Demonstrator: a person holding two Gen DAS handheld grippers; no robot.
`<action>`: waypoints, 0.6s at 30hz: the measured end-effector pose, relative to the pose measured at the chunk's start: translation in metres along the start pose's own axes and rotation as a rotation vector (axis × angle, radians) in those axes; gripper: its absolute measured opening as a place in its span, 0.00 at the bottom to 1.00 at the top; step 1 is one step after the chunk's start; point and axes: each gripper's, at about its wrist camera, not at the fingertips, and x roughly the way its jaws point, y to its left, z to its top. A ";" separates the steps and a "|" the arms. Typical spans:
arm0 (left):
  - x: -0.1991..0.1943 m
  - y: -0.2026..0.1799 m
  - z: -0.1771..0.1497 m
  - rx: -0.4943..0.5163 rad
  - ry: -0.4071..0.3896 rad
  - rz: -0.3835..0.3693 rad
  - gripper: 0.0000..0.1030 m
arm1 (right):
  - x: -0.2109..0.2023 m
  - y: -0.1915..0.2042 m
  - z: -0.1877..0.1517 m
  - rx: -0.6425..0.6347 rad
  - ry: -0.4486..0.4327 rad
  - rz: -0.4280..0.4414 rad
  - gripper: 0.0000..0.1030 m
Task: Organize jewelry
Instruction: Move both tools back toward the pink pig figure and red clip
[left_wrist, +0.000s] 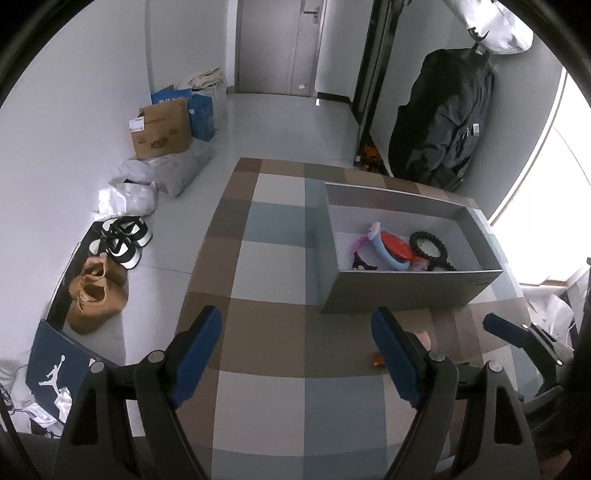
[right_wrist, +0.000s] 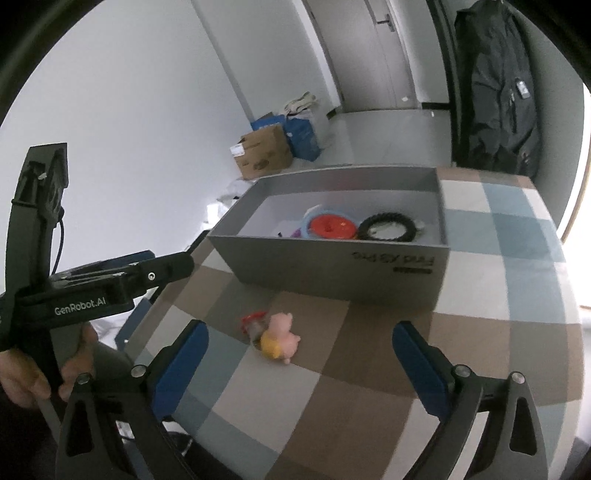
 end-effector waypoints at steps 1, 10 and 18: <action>0.000 0.001 0.000 -0.010 0.004 -0.015 0.78 | 0.002 0.000 0.000 0.005 0.005 0.011 0.93; 0.002 0.011 0.002 -0.062 0.036 -0.078 0.78 | 0.021 0.002 0.004 0.028 0.063 0.033 0.69; 0.001 0.011 0.003 -0.064 0.036 -0.083 0.78 | 0.035 0.005 0.005 0.014 0.108 0.023 0.43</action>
